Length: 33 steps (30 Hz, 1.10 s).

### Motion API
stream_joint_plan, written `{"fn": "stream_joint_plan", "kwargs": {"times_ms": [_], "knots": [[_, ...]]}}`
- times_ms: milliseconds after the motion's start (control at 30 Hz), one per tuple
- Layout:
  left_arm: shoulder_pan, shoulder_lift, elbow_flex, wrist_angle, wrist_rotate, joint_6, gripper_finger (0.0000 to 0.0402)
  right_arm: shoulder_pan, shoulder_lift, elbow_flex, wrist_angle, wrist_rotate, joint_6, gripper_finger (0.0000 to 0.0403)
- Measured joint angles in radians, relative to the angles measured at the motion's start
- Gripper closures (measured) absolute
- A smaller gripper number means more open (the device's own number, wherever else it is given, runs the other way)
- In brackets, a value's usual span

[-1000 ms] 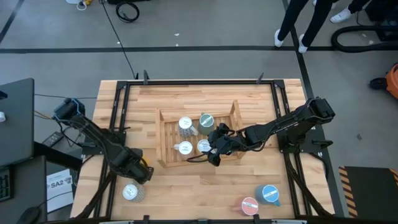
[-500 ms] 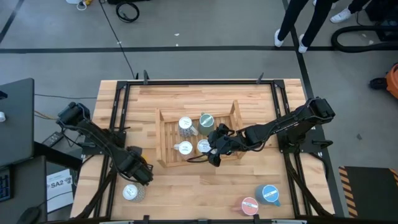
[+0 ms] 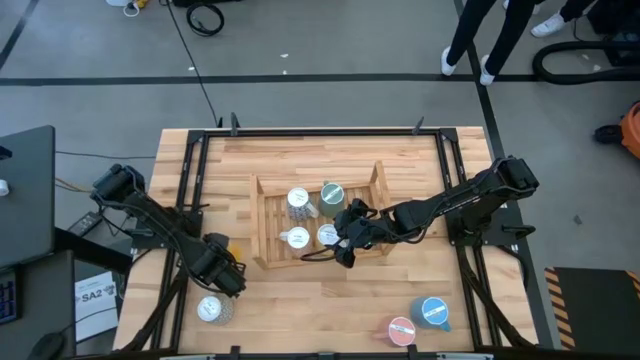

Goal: Place coffee mugs
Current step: Put the yellow mug on the shelf

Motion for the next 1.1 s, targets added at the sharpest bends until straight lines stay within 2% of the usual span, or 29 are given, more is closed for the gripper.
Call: {"fn": "stream_joint_plan", "kwargs": {"times_ms": [333, 500, 900, 1100], "knots": [[0.0, -0.009, 0.0, -0.031, 0.006, 0.027, 0.0344, 0.0, 0.0, 0.0, 0.0, 0.0, 0.0, 0.0006], [0.0, -0.017, 0.034, -0.108, 0.007, 0.055, 0.0344, 0.0, 0.0, 0.0, 0.0, 0.0, -0.034, 0.0006], [0.008, -0.038, 0.273, -0.412, -0.041, 0.109, 0.0344, 0.0, 0.0, 0.0, 0.016, 0.0, -0.052, 0.0006], [0.025, -0.074, 0.376, -0.431, -0.128, 0.12, 0.0344, 0.0, 0.0, 0.0, 0.021, 0.0, -0.052, 0.0006]]}}
